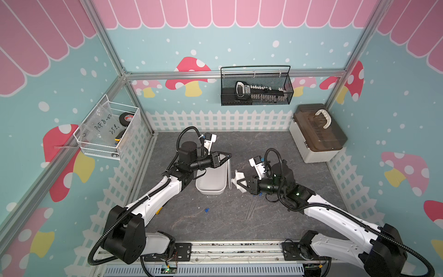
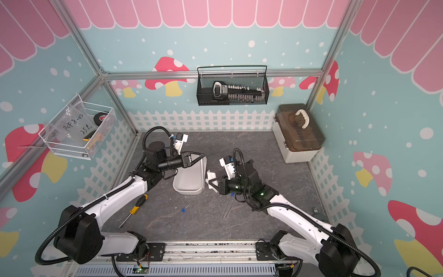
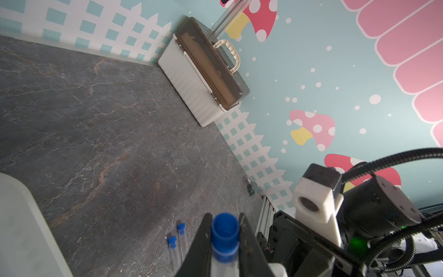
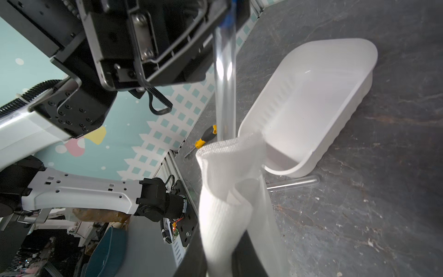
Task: Wipe the exteriors of test tubes
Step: Wipe the dirt from the test tube.
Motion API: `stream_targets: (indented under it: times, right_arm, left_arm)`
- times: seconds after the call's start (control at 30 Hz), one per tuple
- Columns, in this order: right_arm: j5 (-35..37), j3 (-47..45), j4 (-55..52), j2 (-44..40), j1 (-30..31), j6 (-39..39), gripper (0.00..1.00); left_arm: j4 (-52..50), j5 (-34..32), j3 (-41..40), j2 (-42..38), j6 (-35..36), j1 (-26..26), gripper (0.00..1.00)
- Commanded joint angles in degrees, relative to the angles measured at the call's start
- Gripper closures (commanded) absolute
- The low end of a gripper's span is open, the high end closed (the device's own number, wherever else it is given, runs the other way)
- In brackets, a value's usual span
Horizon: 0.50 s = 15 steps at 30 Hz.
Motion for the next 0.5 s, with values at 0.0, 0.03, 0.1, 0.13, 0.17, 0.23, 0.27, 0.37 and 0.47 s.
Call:
stream_targets:
  times: [0.0,0.03,0.1,0.13,0.17,0.23,0.27,0.37,0.47]
  right_arm:
    - [-0.7,4.6,0.0,3.1,-0.2,-3.4,0.86]
    - [-0.8,5.7,0.0,3.9,-0.2,-3.5,0.86]
    - [-0.7,6.5,0.0,4.7,-0.3,-3.6,0.86]
    - [-0.3,6.5,-0.1,4.7,-0.4,-3.6,0.86]
    - [0.0,6.2,-0.2,4.7,-0.5,-3.4,0.86]
    - [1.4,5.1,-0.9,3.8,-0.7,-2.9,0.86]
    - [2.0,4.4,-1.3,3.3,-0.9,-2.6,0.86]
    - [3.7,1.0,-2.0,0.3,-1.6,-1.5,0.86]
    - [5.4,-2.1,-3.5,-3.2,-2.6,-0.7,0.86]
  left_arm:
    - [-0.2,-0.1,-0.4,-0.5,0.5,0.0,0.82]
    - [-0.5,-0.2,-0.3,-0.5,0.6,0.0,0.82]
    - [-1.2,-0.7,-0.1,-0.4,1.0,0.0,0.82]
    - [-1.7,-1.1,0.0,-0.4,1.3,0.0,0.82]
    - [-2.2,-1.4,0.1,-0.2,1.7,0.1,0.82]
    - [-4.1,-1.5,0.9,0.4,2.7,0.5,0.82]
    - [-5.4,-1.6,1.5,0.7,3.4,0.8,0.82]
    - [-9.3,-2.7,2.9,1.8,5.5,2.1,0.82]
    - [-12.3,-3.5,4.3,2.8,7.7,3.9,0.82]
